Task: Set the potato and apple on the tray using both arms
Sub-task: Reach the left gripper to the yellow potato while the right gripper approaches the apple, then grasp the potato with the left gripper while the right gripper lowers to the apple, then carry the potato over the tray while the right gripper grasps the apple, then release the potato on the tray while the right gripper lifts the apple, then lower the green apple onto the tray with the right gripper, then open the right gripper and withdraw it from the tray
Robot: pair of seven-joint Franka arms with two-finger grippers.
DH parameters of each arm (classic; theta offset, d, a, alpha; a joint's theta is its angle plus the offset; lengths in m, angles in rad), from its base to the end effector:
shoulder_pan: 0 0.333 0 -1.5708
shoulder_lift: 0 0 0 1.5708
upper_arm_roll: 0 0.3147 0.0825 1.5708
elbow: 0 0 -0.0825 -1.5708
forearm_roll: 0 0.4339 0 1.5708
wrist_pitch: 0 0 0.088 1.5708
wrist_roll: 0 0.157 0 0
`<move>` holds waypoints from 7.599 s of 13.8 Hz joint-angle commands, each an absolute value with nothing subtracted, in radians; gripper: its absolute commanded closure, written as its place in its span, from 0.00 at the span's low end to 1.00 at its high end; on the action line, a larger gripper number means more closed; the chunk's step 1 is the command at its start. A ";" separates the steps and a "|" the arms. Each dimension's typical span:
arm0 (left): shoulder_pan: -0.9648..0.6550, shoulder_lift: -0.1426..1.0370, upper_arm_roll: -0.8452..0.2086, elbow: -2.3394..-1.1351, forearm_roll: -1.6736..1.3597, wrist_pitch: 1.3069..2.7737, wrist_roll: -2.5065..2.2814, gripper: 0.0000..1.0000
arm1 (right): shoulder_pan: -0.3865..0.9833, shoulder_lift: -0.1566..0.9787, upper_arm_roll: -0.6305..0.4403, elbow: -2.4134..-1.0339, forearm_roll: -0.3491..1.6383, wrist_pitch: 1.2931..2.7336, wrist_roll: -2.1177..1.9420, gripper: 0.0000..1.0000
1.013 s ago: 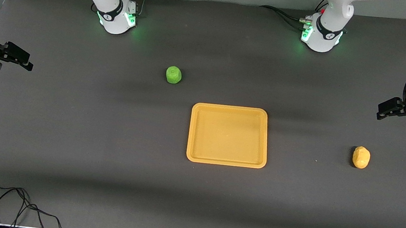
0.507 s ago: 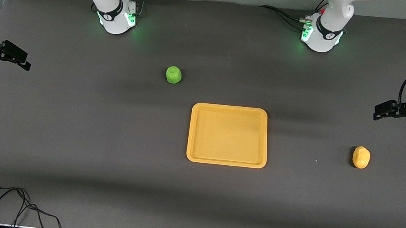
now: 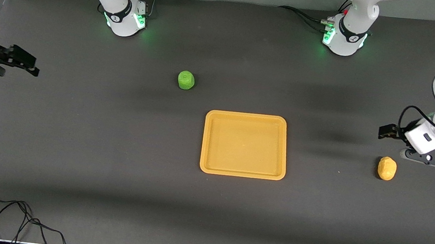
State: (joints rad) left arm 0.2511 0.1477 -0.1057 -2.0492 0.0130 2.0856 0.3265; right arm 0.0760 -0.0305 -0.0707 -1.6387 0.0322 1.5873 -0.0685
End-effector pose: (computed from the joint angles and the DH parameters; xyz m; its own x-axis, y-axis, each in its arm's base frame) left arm 0.5915 0.0877 0.2794 0.9768 -0.1878 -0.1028 -0.1846 -0.9820 0.0401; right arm 0.5942 0.0077 0.5575 0.9971 0.0732 -0.0186 0.0725 -0.9967 -0.0357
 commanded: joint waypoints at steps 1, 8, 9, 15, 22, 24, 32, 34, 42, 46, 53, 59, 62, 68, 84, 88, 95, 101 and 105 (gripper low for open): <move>0.330 0.245 -0.109 -2.071 0.018 2.245 0.458 0.01 | 0.173 -0.054 -0.077 -1.683 0.023 1.598 0.021 0.00; 0.381 0.440 -0.114 -2.021 0.009 2.375 0.607 0.01 | 0.558 -0.116 -0.078 -1.863 0.029 1.738 0.499 0.00; 0.377 0.463 -0.117 -1.988 0.009 2.376 0.630 0.01 | 0.610 -0.118 -0.077 -1.876 0.023 1.744 0.549 0.00; 0.364 0.569 -0.130 -1.944 0.008 2.502 0.653 0.21 | 0.860 -0.199 -0.077 -2.087 0.017 1.882 0.834 0.00; 0.348 0.488 -0.167 -1.878 -0.005 2.300 0.527 0.89 | 0.980 -0.284 -0.145 -2.230 -0.075 1.908 0.920 0.00; 0.324 0.454 -0.204 -1.862 -0.005 2.228 0.403 0.92 | 0.977 -0.290 -0.179 -2.253 -0.075 1.934 0.873 0.00; 0.099 0.402 -0.253 -1.813 -0.005 2.171 -0.139 0.91 | 1.021 -0.136 -0.204 -2.450 -0.072 2.342 0.890 0.00; 0.022 0.417 -0.253 -1.761 -0.005 2.161 -0.266 0.91 | 1.040 -0.033 -0.204 -2.463 -0.074 2.468 0.922 0.00; -0.248 0.546 -0.249 -1.812 0.020 2.292 -0.574 0.95 | 1.052 0.165 -0.206 -2.554 -0.075 2.776 0.945 0.00; -0.247 0.569 -0.245 -1.810 0.046 2.296 -0.566 0.52 | 1.052 0.213 -0.204 -2.554 -0.075 2.819 0.969 0.04; -0.250 0.604 -0.245 -1.801 0.087 2.299 -0.572 0.32 | 1.078 0.141 -0.209 -2.550 -0.074 2.734 0.993 0.50; -0.255 0.603 -0.245 -1.790 0.087 2.301 -0.574 0.23 | 1.077 -0.130 -0.347 -2.410 -0.074 2.345 0.859 0.50; -0.252 0.603 -0.245 -1.792 0.089 2.299 -0.571 0.01 | 1.077 -0.135 -0.379 -2.155 -0.069 2.033 0.824 0.50; -0.210 0.432 -0.203 -1.776 0.090 2.218 -0.548 0.00 | 1.074 -0.054 -0.458 -1.840 -0.046 1.830 0.742 0.50; 0.155 -0.034 -0.135 -1.856 0.032 1.855 0.279 0.00 | 0.983 0.802 -0.304 -0.874 0.181 1.799 0.821 0.58; 0.153 -0.032 -0.133 -1.855 0.026 1.853 0.279 0.00 | 0.996 0.922 -0.282 -0.876 0.178 1.935 0.811 0.58; 0.153 -0.032 -0.133 -1.852 0.025 1.833 0.278 0.00 | 0.979 1.091 -0.279 -0.884 0.172 2.121 0.808 0.58; 0.147 -0.028 -0.133 -1.852 0.021 1.815 0.273 0.00 | 0.979 1.155 -0.279 -0.888 0.172 2.195 0.819 0.19; 0.152 -0.028 -0.133 -1.850 0.017 1.813 0.273 0.00 | 0.983 1.076 -0.285 -0.899 0.172 2.133 0.821 0.00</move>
State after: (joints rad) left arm 0.1522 -0.0023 -0.1366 -1.8348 0.0291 1.8230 0.2572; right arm 0.9813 1.1342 -0.2817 -0.9154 0.1591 2.1928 0.8062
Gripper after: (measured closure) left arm 0.000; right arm 0.040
